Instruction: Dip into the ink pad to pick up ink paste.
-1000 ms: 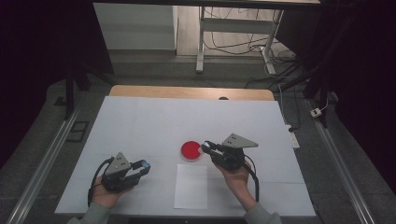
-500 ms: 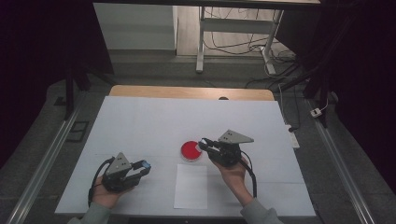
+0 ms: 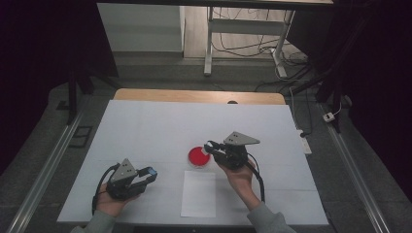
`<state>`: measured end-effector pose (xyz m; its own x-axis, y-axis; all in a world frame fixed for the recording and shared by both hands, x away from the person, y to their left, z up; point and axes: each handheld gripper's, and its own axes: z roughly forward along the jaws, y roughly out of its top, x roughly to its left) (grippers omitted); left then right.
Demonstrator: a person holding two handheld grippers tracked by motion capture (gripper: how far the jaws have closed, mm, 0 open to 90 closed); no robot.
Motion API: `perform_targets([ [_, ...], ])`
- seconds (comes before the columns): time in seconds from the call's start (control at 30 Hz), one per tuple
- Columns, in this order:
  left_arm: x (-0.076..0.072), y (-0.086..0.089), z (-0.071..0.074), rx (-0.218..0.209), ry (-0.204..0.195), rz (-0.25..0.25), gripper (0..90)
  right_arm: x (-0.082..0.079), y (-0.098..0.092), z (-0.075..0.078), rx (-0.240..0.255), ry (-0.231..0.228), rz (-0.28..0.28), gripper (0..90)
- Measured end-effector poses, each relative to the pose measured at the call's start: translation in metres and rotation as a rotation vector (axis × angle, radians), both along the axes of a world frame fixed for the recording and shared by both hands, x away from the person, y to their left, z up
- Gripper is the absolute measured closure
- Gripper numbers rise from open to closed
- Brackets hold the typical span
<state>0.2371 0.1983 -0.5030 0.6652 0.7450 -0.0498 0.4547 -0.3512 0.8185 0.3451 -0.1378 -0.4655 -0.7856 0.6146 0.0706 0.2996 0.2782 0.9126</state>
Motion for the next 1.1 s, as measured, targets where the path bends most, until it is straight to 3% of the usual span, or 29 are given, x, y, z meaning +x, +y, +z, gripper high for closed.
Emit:
perform_targets([
  [0.47,0.000,0.000,0.000,0.001,0.001,-0.001,65.7,0.010,0.009,-0.004,-0.036,-0.005,-0.003,75.7],
  [1.1,0.000,-0.001,-0.001,0.004,0.007,-0.006,65.7,0.024,0.022,-0.016,-0.113,0.044,0.003,75.7],
])
